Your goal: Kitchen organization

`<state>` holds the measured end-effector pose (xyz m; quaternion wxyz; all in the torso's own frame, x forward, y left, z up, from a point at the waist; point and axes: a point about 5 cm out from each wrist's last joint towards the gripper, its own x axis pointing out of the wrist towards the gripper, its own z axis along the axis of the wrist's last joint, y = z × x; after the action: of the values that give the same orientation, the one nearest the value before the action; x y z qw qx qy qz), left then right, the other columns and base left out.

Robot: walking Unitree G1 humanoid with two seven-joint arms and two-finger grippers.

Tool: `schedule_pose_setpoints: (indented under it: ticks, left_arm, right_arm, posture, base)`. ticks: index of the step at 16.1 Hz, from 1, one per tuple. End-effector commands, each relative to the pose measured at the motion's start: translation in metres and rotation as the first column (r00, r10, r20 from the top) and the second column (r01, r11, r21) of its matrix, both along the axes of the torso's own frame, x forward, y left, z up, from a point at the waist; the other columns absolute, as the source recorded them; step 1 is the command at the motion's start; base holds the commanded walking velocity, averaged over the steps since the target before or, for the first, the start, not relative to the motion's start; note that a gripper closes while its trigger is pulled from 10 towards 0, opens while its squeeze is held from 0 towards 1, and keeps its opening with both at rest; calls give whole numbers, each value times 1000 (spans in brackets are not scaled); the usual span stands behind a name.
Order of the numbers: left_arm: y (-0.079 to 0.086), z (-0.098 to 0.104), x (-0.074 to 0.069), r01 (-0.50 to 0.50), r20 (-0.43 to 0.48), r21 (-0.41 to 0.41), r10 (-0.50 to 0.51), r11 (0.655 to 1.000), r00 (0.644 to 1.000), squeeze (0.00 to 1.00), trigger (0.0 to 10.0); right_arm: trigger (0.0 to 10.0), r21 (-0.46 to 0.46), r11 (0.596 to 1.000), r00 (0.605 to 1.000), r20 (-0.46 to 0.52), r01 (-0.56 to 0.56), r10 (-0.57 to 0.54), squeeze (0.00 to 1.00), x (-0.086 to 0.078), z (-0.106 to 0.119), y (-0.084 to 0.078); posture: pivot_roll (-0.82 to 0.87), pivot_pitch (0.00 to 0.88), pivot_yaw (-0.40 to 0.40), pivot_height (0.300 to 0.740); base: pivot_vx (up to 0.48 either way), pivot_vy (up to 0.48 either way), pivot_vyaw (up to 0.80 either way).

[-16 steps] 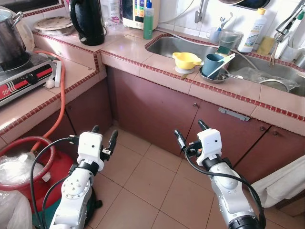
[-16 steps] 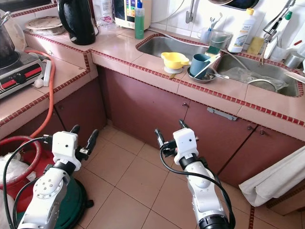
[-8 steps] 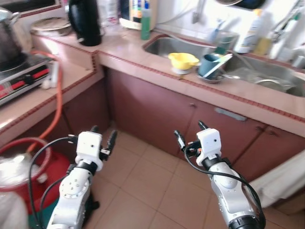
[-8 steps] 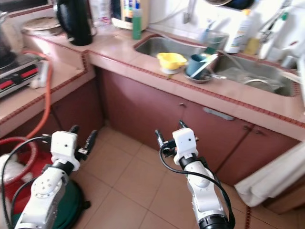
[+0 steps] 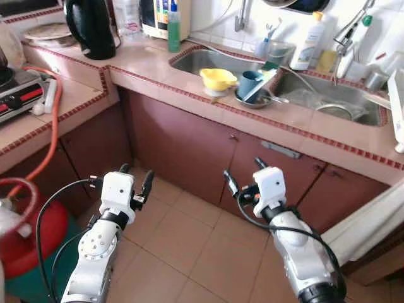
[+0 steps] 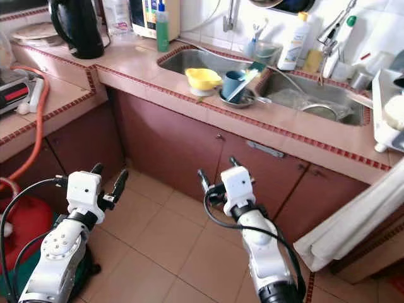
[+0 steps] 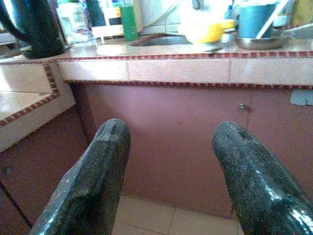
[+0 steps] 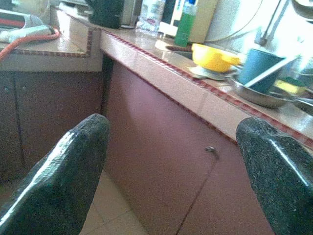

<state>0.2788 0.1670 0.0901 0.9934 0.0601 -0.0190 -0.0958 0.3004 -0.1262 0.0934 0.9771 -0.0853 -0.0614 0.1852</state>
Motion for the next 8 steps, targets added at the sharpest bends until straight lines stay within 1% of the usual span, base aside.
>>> schedule_pose_setpoints:
  ticks: [1, 4, 8]
  left_arm:
    - [-11, -4, 0, 29, -35, -35, -30, 999, 999, 0, 10000]
    - [-14, -1, 0, 42, -24, -39, -43, 998, 999, 0, 10000]
    - [-13, 0, 0, 63, -24, -47, -65, 997, 998, 0, 10000]
  right_arm:
    - [10000, -11, 1000, 1000, 4, 23, -23, 0, 0, 1, -10]
    - [10000, -17, 1000, 1000, -4, 19, -19, 0, 0, 0, -12]
    - [10000, -27, 1000, 1000, -7, 4, -4, 0, 0, 0, -10]
  posture:
    - [-73, 0, -40, 740]
    - [-68, 0, -43, 740]
    - [-65, 0, -46, 740]
  base:
    - [0, 0, 0]
    - [0, 0, 0]
    - [0, 0, 0]
